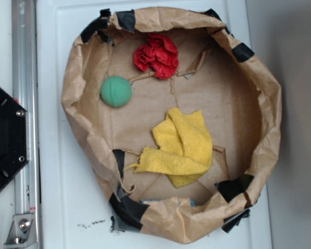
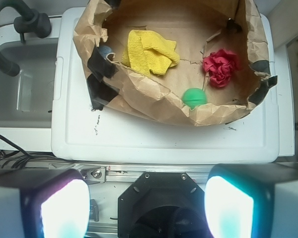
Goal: Grab the yellow cloth.
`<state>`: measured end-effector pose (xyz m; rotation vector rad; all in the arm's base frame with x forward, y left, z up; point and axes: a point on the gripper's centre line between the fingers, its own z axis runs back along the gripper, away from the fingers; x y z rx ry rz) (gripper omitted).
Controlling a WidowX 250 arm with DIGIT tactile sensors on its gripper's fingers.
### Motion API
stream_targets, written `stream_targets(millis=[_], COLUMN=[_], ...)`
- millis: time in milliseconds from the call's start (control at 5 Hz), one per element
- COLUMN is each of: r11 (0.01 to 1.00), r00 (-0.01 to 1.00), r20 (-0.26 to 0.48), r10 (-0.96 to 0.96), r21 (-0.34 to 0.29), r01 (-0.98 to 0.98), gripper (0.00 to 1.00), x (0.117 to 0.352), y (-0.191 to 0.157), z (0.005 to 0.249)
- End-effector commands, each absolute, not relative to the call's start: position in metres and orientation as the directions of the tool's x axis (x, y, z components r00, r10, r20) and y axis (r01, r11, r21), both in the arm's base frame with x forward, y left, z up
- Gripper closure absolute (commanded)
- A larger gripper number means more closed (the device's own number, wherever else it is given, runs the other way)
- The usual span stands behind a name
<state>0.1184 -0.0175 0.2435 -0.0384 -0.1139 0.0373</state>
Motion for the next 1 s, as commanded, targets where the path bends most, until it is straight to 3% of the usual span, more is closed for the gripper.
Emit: stream_targets(millis=[0, 200, 400, 600, 800], r11=[0.999, 0.973, 0.947, 0.957, 0.979], r00=[0.993, 0.963, 0.929, 0.945, 0.967], r20=[0.113, 0.147, 0.213, 0.199, 0.215], r10=[0.039, 0.225, 0.303, 0.259, 0.136], r21=[-0.040, -0.088, -0.178, -0.185, -0.182], r01=[-0.035, -0.214, -0.268, -0.223, -0.097], gripper=[0.00, 0.00, 0.00, 0.00, 0.00], x=[0.118, 0.158, 0.210, 0.261, 0.285], y=[-0.017, 0.015, 0.039, 0.034, 0.007], z=[0.243, 0.193, 0.155, 0.128, 0.114])
